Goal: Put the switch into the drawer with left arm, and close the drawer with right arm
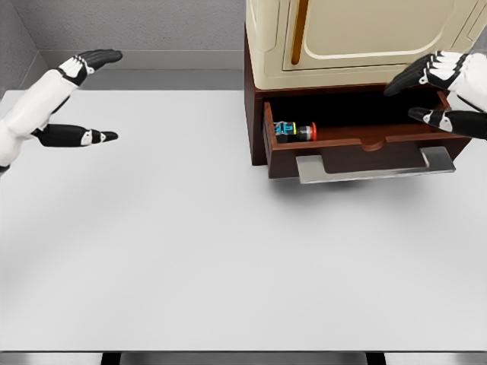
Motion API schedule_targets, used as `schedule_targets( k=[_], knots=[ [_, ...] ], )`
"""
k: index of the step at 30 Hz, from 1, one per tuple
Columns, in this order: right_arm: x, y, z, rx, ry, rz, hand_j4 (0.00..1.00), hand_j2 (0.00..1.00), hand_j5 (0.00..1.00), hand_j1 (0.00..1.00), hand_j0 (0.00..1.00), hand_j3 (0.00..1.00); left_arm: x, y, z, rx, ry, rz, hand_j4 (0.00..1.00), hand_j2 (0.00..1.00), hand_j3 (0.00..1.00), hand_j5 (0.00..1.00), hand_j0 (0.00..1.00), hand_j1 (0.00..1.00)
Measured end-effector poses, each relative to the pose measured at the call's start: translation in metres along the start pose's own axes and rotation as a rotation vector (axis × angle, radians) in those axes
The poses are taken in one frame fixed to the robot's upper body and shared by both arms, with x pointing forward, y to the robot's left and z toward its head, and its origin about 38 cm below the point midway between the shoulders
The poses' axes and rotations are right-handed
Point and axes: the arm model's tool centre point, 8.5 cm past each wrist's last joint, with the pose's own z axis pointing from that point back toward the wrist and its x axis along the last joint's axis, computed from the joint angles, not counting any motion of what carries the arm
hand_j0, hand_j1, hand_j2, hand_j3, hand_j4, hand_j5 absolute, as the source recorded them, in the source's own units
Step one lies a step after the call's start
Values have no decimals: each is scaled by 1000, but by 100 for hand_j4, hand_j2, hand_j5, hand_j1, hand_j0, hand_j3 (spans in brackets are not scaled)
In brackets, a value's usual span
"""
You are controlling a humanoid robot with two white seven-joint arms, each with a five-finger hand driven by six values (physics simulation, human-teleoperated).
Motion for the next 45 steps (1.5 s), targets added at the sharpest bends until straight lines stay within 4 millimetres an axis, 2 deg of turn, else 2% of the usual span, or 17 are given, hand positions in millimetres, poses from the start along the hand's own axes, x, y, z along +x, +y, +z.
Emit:
schedule_targets(
  k=[8,11,16,19,25,26,31,33,37,40,45],
  knots=[
    [1,-12,-2,102,1,56,66,66,66,66,66,66,-3,2,2,5,9,-3,100,100,100,100,100,100],
    [0,-15,3,154,19,77,69,69,69,69,69,69,-3,2,2,5,10,-2,100,100,100,100,100,100],
    [-2,-24,11,202,46,110,68,68,68,68,68,68,-2,2,1,6,8,-3,100,100,100,100,100,100],
    [0,-45,7,198,45,171,67,67,67,67,67,67,-2,4,1,10,8,-5,100,100,100,100,100,100],
    [1,-45,8,268,53,193,66,66,66,66,66,66,-1,4,1,12,4,-6,100,100,100,100,100,100],
    [2,-49,7,272,52,205,65,65,65,65,65,65,-2,-1,5,3,13,3,100,100,100,100,100,100],
    [-1,-33,9,342,57,193,64,64,64,64,64,64,-5,-11,13,-15,33,17,100,100,100,100,100,100],
    [0,-35,6,350,51,207,63,63,63,63,63,63,-5,-11,14,-14,36,17,100,100,100,100,100,100],
    [-3,-10,11,418,52,176,61,61,61,61,61,61,-6,-9,15,-10,39,15,100,100,100,100,100,100],
    [-5,2,15,461,56,178,61,61,61,61,61,61,-6,-8,15,-6,40,15,100,100,100,100,100,100],
    [-7,2,26,500,83,195,61,61,61,61,61,61,-6,-7,15,-3,40,16,100,100,100,100,100,100]
  ],
)
